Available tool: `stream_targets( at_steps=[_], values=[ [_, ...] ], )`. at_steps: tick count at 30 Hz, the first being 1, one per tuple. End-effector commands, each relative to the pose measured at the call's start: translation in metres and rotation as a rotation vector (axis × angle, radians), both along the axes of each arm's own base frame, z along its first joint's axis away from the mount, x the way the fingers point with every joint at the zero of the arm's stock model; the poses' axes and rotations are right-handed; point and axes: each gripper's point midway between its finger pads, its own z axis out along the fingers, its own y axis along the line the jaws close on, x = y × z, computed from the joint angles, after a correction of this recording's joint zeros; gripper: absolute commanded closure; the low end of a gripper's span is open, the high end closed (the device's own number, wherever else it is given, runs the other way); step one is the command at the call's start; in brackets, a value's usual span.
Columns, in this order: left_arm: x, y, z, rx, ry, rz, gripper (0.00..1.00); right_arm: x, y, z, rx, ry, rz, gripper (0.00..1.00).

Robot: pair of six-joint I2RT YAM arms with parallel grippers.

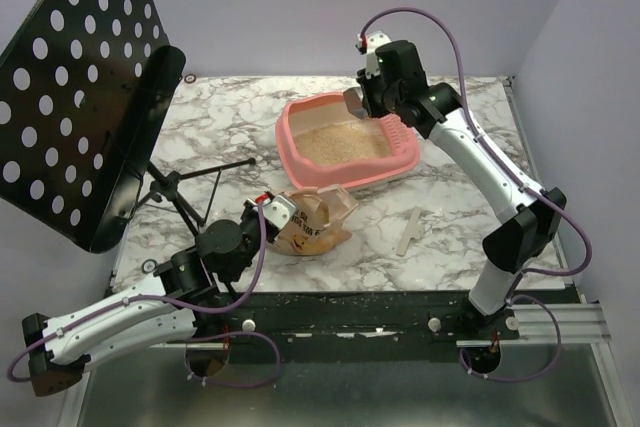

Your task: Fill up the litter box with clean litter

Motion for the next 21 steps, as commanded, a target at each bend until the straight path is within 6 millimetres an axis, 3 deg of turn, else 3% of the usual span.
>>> stream_targets(
  at_steps=[1, 6, 8, 13, 18, 21],
  values=[
    [0.002, 0.002, 0.021, -0.069, -0.027, 0.017, 1.00, -0.007, -0.016, 0.023, -0.136, -0.067, -0.037, 1.00],
    [0.003, 0.004, 0.020, -0.065, -0.027, 0.031, 1.00, -0.032, -0.016, 0.040, -0.015, -0.095, -0.025, 1.00],
    [0.003, 0.006, 0.022, -0.073, -0.030, 0.037, 1.00, -0.041, -0.029, 0.057, 0.025, -0.157, -0.067, 1.00],
    [0.001, 0.007, 0.026, -0.089, -0.035, 0.031, 1.00, -0.060, -0.085, 0.075, 0.051, -0.270, -0.282, 0.99],
    [0.000, 0.008, 0.028, -0.099, -0.038, 0.025, 1.00, -0.080, -0.143, 0.051, 0.098, -0.313, -0.485, 0.99],
    [-0.001, 0.008, 0.029, -0.103, -0.040, 0.021, 1.00, -0.082, -0.184, 0.034, 0.113, -0.345, -0.629, 1.00]
  ],
)
